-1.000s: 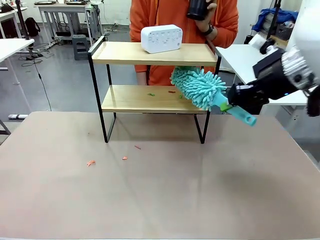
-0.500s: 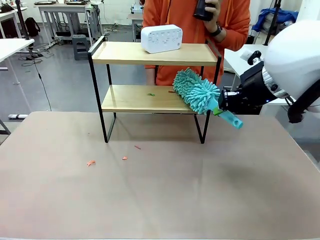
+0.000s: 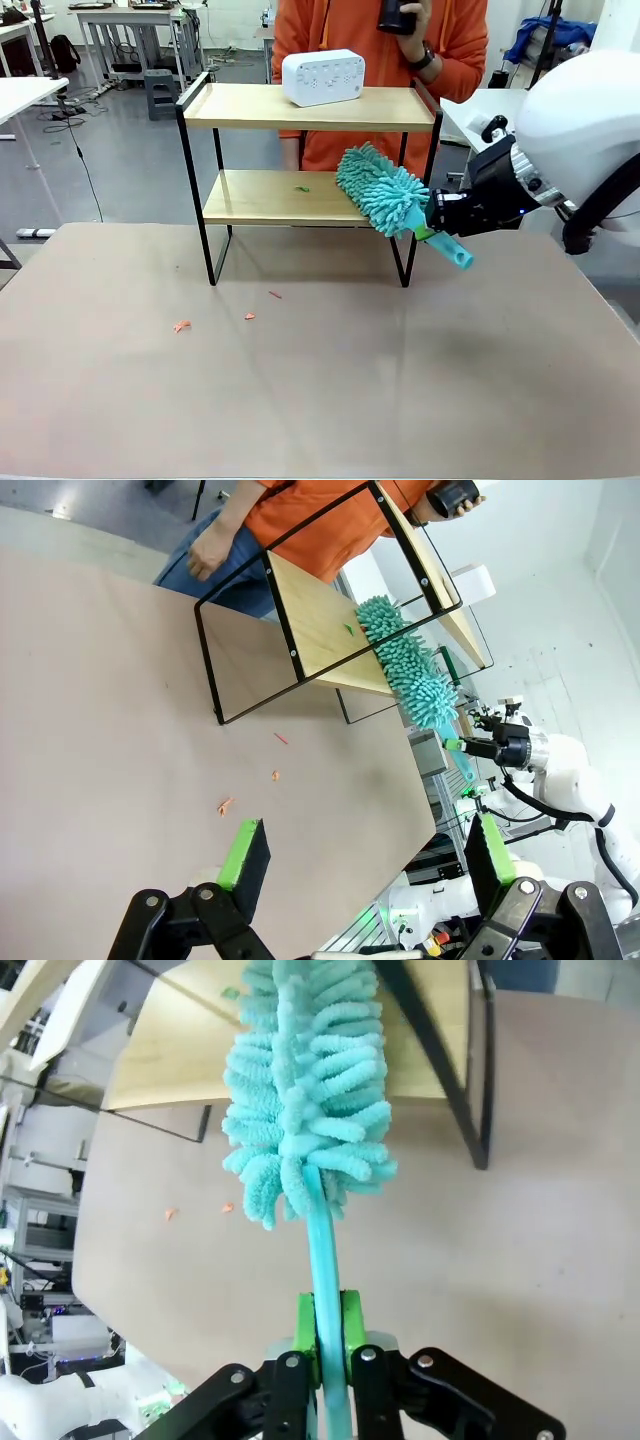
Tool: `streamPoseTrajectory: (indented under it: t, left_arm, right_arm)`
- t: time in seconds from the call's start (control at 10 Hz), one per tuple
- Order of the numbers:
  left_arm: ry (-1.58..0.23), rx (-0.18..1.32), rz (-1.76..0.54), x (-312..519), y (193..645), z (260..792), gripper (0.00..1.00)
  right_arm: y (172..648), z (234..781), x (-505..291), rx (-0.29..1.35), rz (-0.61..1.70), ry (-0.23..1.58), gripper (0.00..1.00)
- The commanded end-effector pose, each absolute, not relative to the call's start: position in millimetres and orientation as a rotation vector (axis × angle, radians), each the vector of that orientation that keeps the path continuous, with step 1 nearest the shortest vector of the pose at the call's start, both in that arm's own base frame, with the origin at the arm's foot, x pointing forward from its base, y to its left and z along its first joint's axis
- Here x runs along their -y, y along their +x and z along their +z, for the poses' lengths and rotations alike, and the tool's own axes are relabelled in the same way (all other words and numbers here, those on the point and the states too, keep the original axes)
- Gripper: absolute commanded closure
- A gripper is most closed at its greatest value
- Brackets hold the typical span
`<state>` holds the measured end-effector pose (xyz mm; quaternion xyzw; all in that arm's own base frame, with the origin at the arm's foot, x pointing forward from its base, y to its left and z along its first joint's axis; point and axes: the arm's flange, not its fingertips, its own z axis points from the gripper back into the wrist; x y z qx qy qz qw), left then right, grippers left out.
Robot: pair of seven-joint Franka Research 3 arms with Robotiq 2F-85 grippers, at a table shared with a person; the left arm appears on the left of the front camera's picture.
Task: Clean the shelf.
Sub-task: Clean the remaining tier of the Shelf with the Duster once objects are removed.
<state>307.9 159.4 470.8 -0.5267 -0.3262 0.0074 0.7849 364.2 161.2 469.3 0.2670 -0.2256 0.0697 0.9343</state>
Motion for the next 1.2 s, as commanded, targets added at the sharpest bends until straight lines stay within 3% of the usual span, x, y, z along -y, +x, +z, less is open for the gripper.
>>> streamPoseTrajectory:
  t: [0.0, 0.7, 1.1]
  left_arm:
    - [-1.149, 0.732, 0.005, -157, 309, 471, 0.00]
    - [-1.149, 0.732, 0.005, -157, 309, 471, 0.00]
    - [-1.149, 0.732, 0.005, -157, 309, 471, 0.00]
  right_arm:
    - [373, 465, -180, 0.442, 0.179, 0.595, 0.88]
    - [379, 460, -227, 0.367, 0.280, 0.627, 0.88]
    - [364, 470, -219, 0.175, 0.465, 0.761, 0.88]
